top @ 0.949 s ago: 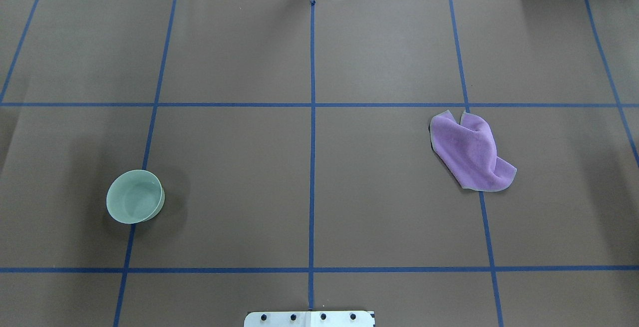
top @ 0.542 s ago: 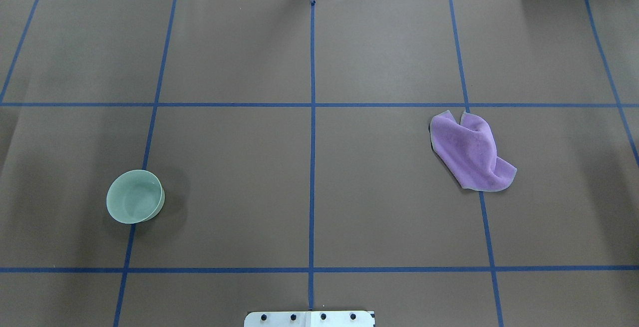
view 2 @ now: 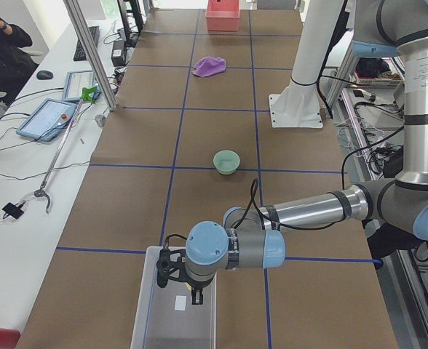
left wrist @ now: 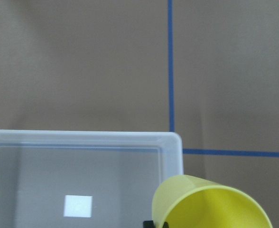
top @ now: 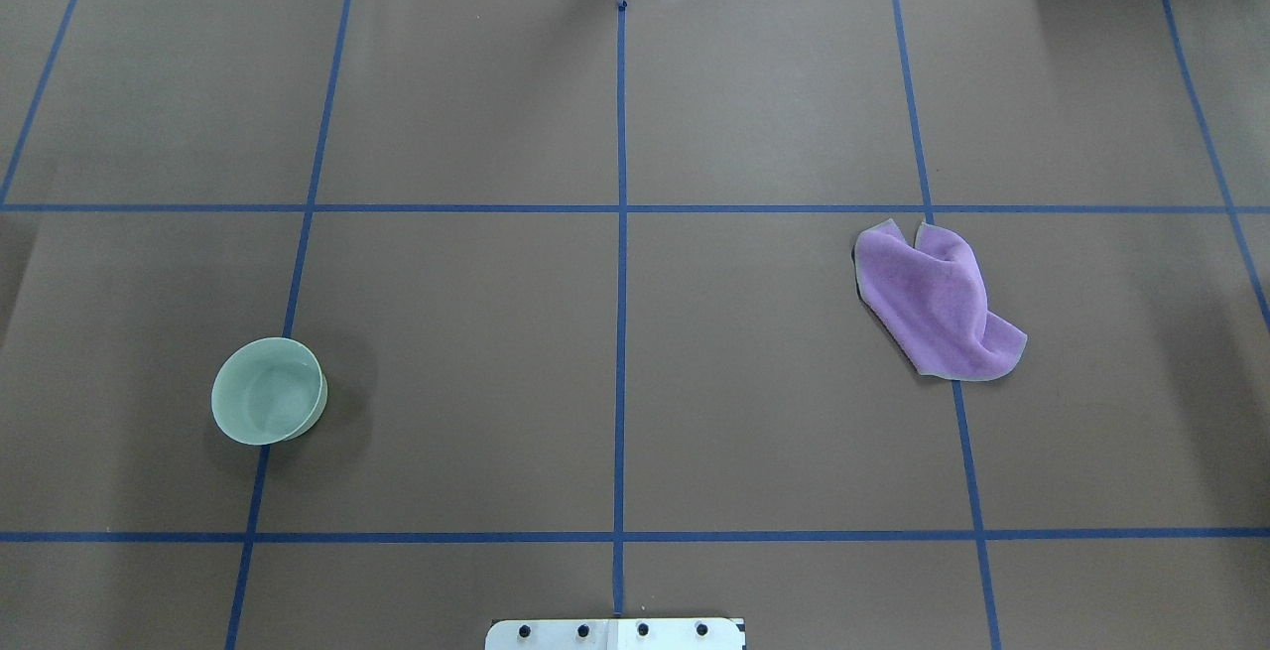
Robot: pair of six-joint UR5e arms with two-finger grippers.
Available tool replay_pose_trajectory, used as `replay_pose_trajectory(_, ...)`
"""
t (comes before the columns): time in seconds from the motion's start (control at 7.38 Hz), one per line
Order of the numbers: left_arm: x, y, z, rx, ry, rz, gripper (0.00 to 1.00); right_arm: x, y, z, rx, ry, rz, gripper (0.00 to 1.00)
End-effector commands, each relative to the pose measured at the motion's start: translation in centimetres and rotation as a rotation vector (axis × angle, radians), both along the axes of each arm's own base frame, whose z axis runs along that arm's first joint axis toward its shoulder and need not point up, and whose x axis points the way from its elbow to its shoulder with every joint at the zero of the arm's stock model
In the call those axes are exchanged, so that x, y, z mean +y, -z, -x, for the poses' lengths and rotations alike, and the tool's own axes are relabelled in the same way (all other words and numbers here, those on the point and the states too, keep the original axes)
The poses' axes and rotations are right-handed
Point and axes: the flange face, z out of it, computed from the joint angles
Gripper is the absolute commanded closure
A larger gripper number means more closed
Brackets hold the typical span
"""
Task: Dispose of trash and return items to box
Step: 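Lift the yellow cup with the left gripper toward the clear bin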
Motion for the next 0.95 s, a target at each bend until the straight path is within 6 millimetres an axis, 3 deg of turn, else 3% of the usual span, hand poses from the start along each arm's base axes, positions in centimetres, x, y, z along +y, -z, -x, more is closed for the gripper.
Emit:
replay_pose_trajectory(0.0, -1.5, -0.4, 0.0, 0.003, 0.011, 0.026, 1.0, 0.0, -0.1, 0.0, 0.001, 0.002, 0.0, 0.0)
replay_pose_trajectory(0.27, -4.5, 0.3, 0.3, 0.018, 0.085, 0.081, 1.0, 0.0, -0.1, 0.0, 0.001, 0.002, 0.0, 0.0)
replay_pose_trajectory(0.68, -5.8, -0.6, -4.4, 0.124, 0.072, 0.184, 1.0, 0.0, 0.0, 0.0, 0.001, 0.002, -0.001, 0.0)
replay_pose_trajectory(0.81, -5.8, -0.6, -5.0, 0.138, 0.068, 0.196, 1.0, 0.0, 0.1, 0.0, 0.001, 0.003, -0.004, 0.0)
